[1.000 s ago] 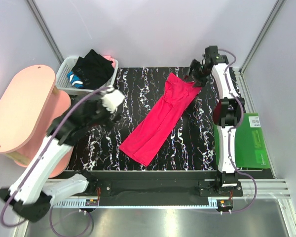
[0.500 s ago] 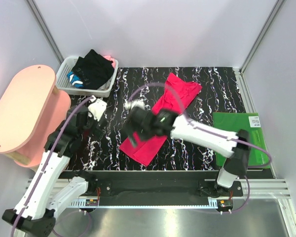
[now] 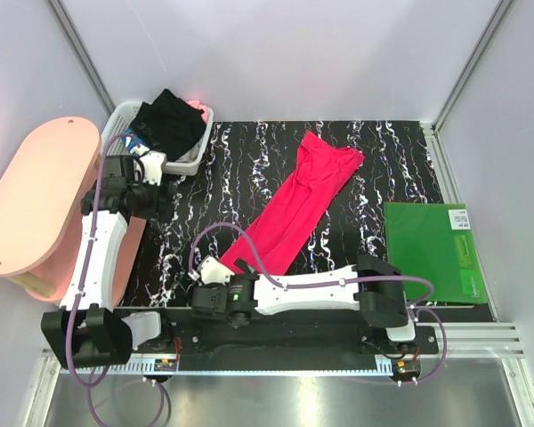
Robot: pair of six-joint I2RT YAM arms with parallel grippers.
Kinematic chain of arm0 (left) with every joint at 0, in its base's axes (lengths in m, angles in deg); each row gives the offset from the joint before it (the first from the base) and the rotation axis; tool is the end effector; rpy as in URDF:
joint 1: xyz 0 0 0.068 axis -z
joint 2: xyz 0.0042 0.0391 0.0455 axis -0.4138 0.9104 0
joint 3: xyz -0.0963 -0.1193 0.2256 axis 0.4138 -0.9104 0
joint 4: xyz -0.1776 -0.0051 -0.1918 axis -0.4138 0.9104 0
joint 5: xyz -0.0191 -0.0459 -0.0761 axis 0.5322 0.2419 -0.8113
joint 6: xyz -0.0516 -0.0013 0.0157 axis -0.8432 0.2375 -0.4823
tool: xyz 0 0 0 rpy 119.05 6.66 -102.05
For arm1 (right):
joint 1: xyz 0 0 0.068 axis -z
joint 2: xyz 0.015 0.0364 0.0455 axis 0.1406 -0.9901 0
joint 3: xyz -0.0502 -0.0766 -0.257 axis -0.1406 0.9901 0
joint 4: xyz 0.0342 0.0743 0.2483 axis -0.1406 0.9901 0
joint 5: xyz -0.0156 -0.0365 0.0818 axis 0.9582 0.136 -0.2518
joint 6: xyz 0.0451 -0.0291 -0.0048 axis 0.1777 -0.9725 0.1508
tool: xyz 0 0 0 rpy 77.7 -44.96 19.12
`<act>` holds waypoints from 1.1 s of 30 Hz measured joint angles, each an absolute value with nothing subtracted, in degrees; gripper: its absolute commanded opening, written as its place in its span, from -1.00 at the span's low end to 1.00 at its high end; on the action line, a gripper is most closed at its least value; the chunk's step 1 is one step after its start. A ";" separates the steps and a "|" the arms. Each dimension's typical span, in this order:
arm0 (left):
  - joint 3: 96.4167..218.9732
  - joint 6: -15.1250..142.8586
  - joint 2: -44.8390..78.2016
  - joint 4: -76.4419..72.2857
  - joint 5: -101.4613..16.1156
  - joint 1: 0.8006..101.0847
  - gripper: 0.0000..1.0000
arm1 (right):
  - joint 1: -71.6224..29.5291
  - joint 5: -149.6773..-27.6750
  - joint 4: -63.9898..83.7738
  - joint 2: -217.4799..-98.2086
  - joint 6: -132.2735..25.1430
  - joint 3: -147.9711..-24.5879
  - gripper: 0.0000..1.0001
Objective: Fold and stack the t-shirts
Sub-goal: Rotate the tshirt 45 degrees, then grab the bottom of the folded rectangular tshirt with right arm
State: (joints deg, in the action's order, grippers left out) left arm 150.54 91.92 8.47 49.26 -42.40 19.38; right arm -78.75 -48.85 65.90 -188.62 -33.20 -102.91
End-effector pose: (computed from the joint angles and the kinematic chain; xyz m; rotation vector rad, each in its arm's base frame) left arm 0.2324 0.0157 0.3220 0.3038 2.4372 -0.0079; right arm 0.0407 0.3924 0.2318 -1.1863 2.2476 -0.1413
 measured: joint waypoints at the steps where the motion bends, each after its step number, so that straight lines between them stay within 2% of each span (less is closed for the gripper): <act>1: 150.85 91.85 9.02 49.41 -43.30 19.38 0.98 | -78.75 -48.35 65.15 -189.53 -33.55 -103.00 0.95; 11: 151.57 91.96 10.90 49.78 -47.41 19.38 0.98 | -77.33 -46.62 58.16 -198.43 -37.53 -104.12 0.87; 22: 151.54 92.55 10.88 49.94 -48.00 19.38 0.98 | -68.65 -49.99 51.91 -198.58 -37.90 -104.05 0.73; 33: 151.54 92.57 10.88 49.94 -48.56 19.38 0.98 | -68.60 -53.99 50.05 -198.80 -36.65 -102.98 0.66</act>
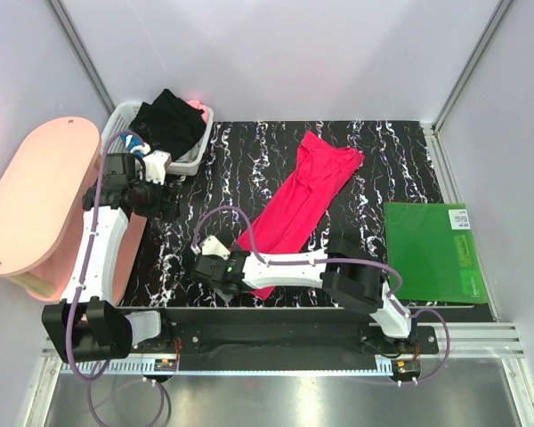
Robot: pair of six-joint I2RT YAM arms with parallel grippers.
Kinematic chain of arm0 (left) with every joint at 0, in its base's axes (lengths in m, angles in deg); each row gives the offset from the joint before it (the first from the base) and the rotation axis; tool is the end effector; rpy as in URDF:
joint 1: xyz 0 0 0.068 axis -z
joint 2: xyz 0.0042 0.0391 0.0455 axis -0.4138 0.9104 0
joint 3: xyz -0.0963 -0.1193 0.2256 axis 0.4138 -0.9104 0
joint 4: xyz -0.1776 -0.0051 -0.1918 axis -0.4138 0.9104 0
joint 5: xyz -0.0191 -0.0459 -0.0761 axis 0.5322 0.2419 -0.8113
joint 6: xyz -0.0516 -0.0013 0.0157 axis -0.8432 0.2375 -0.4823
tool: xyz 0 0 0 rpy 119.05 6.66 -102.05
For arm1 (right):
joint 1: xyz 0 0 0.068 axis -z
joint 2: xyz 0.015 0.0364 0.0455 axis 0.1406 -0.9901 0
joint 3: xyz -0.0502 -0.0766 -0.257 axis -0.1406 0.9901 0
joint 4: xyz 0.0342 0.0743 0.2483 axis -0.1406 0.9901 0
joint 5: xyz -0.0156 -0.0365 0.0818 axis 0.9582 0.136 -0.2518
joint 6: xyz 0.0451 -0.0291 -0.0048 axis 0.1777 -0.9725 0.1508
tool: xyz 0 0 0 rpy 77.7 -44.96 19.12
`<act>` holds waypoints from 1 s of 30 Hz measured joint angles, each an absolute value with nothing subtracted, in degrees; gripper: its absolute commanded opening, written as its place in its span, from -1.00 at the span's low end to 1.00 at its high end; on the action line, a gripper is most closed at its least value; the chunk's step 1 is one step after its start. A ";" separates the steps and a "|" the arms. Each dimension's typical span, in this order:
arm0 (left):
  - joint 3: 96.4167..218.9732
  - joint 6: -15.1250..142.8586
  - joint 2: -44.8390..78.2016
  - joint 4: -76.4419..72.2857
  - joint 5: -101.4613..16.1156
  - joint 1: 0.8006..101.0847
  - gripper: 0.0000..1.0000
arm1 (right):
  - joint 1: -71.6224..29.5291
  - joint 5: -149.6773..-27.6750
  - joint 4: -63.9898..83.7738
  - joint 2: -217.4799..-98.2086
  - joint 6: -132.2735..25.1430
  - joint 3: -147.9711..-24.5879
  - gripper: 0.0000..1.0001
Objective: Fold and stack the t-shirts
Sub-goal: Grab the bottom of the folded rectangular tshirt with right arm
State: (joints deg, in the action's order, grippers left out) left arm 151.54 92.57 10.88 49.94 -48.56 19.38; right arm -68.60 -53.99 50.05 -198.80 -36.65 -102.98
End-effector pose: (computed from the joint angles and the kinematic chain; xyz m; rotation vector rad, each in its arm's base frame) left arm 0.2406 0.0127 0.3181 0.3597 2.4438 -0.1441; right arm 0.1167 0.4225 0.1685 -1.0486 2.3439 -0.0555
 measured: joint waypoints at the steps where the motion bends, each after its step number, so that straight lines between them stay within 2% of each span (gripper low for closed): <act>1: 151.54 92.57 10.88 49.94 -48.63 19.38 0.98 | -68.63 -54.23 49.85 -198.80 -36.48 -102.61 0.66; 17: 151.57 92.59 10.73 49.96 -48.78 19.38 0.98 | -66.44 -57.05 44.48 -198.28 -33.92 -99.99 0.58; 30: 152.27 92.57 10.70 50.09 -48.80 19.38 0.98 | -66.03 -57.55 39.73 -194.61 -30.95 -93.32 0.53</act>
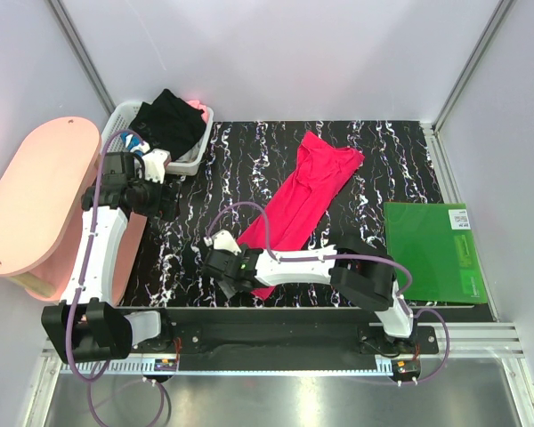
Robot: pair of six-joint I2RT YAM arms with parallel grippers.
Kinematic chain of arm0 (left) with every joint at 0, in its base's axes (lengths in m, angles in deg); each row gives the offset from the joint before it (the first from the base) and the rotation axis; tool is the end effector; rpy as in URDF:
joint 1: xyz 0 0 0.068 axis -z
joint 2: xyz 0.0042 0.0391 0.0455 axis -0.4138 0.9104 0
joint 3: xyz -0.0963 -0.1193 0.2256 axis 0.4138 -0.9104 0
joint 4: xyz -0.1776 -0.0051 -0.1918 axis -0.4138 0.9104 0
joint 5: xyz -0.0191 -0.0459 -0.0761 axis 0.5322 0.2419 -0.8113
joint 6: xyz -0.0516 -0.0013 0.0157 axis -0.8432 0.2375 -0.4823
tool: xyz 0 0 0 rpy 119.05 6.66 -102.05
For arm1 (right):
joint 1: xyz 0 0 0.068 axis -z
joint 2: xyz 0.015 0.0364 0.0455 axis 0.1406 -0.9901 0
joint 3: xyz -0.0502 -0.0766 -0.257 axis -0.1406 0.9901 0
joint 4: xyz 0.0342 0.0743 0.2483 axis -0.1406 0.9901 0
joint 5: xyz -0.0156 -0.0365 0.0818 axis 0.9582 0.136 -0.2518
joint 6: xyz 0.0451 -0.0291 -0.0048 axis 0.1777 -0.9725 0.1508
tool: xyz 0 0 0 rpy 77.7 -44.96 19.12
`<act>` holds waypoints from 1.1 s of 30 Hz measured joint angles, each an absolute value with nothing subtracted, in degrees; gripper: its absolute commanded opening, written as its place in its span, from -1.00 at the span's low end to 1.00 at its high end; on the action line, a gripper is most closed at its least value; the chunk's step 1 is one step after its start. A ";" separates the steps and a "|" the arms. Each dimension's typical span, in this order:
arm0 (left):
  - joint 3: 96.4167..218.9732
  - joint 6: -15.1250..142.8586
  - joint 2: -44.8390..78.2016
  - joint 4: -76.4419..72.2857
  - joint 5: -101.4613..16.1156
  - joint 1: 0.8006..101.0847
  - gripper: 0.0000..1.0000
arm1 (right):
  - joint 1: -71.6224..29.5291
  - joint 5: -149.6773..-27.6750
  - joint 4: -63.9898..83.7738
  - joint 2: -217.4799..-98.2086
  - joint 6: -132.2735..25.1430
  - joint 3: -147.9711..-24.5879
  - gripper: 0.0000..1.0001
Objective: Fold and stack the t-shirts
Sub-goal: Grab the bottom of the folded rectangular tshirt with right arm
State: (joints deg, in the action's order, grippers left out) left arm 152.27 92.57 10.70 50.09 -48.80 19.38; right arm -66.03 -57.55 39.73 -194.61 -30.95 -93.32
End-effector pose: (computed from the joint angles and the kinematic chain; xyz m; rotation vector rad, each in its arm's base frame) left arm 0.2403 0.0125 0.3227 0.3616 2.4298 -0.1449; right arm 0.1292 0.4022 0.1578 -0.8668 2.4119 0.1053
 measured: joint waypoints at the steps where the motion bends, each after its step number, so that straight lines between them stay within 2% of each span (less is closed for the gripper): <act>1: 152.29 92.57 10.70 50.09 -48.80 19.38 0.98 | -66.03 -57.44 39.84 -194.56 -31.04 -93.25 0.52; 6: 152.40 92.53 10.70 50.11 -48.83 19.38 0.98 | -66.05 -56.41 40.69 -194.58 -31.80 -93.52 0.50; 15: 152.59 92.55 10.70 50.11 -48.80 19.38 0.98 | -65.94 -57.83 40.93 -195.35 -32.09 -94.48 0.29; 17: 152.59 92.55 10.70 50.11 -48.80 19.38 0.98 | -65.52 -58.97 40.63 -195.39 -32.02 -94.48 0.19; 24: 152.59 92.55 10.70 50.11 -48.76 19.38 0.98 | -63.73 -63.17 38.73 -194.80 -31.47 -93.17 0.09; 27: 152.59 92.55 10.70 50.11 -48.76 19.38 0.98 | -63.67 -63.15 38.49 -194.71 -31.65 -92.90 -0.04; 28: 152.59 92.55 10.68 50.11 -48.76 19.38 0.98 | -63.53 -63.17 38.51 -194.67 -31.65 -92.79 -0.16; 31: 152.59 92.57 10.59 50.11 -48.76 19.38 0.98 | -63.10 -63.19 38.84 -194.63 -31.65 -92.62 -0.33; 33: 152.59 92.57 10.44 50.11 -48.74 19.38 0.98 | -62.73 -63.45 39.05 -194.65 -31.61 -92.40 -0.51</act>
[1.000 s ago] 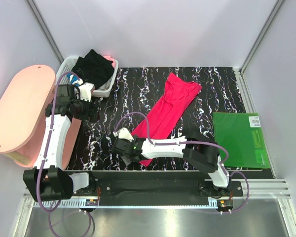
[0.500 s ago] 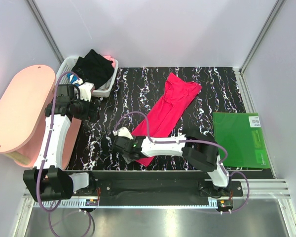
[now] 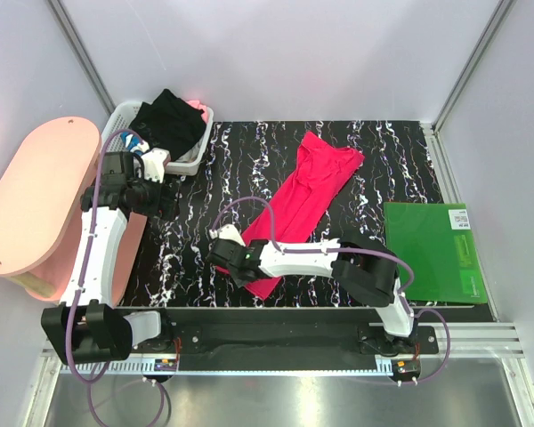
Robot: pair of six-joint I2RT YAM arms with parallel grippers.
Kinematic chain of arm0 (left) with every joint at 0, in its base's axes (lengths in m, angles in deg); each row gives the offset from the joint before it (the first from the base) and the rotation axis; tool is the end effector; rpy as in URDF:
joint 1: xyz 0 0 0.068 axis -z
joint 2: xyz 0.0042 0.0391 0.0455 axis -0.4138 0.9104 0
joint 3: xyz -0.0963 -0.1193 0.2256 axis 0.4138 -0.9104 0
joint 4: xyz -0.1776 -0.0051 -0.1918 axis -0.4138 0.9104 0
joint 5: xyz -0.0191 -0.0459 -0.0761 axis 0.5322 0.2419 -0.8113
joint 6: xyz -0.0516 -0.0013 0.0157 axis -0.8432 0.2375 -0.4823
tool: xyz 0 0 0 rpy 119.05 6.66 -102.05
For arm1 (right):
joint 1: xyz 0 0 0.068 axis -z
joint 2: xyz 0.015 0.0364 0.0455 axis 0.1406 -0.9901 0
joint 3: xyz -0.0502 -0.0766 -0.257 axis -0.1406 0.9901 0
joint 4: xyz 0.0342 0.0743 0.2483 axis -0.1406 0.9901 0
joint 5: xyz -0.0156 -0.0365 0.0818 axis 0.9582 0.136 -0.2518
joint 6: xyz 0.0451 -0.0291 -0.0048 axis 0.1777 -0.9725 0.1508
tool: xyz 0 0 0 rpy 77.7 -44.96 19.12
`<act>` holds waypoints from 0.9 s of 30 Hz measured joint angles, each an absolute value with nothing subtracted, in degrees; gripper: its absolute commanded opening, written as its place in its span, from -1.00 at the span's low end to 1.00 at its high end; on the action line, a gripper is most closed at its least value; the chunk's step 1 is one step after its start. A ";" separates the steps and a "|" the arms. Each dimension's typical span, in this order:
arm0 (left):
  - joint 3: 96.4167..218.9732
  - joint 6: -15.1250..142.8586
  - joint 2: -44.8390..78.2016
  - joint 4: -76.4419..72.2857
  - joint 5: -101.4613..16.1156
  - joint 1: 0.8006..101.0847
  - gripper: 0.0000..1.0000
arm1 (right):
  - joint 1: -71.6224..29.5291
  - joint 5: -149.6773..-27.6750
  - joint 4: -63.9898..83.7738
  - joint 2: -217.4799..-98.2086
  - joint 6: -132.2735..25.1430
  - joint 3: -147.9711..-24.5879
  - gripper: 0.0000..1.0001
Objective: Fold and stack the t-shirts
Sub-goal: Grab the bottom of the folded rectangular tshirt with right arm
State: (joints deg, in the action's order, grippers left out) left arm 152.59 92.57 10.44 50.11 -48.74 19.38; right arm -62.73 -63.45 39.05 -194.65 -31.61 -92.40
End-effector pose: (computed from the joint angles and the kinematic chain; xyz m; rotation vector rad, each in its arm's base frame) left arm 0.2395 0.0125 0.3254 0.3615 2.4206 -0.1405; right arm 0.1485 0.3939 0.1524 -0.8639 2.4907 0.1665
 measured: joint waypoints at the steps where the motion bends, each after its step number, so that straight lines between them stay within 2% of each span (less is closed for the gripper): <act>1: 152.59 92.57 10.29 50.11 -48.74 19.38 0.98 | -62.62 -63.52 39.10 -194.65 -31.61 -92.29 -0.56; 5: 152.59 92.57 9.79 50.11 -48.72 19.38 0.98 | -62.14 -63.58 39.14 -194.52 -31.43 -91.83 -0.77; 6: 152.59 92.57 9.74 50.13 -48.72 19.38 0.98 | -62.09 -63.58 39.19 -194.52 -31.43 -91.83 -0.87; 9: 152.59 92.57 9.70 50.11 -48.72 19.38 0.98 | -62.05 -63.56 39.64 -194.19 -31.43 -92.34 -0.96; 16: 152.59 92.57 9.68 50.13 -48.74 19.38 0.98 | -63.23 -65.75 45.39 -195.20 -31.45 -96.01 -0.99; 23: 152.59 92.55 9.65 50.18 -48.80 19.38 0.98 | -71.71 -74.77 54.84 -195.63 -31.36 -100.49 -0.98; 27: 152.62 92.55 9.63 50.22 -48.80 19.38 0.98 | -72.85 -77.94 56.78 -193.82 -30.99 -100.58 -0.98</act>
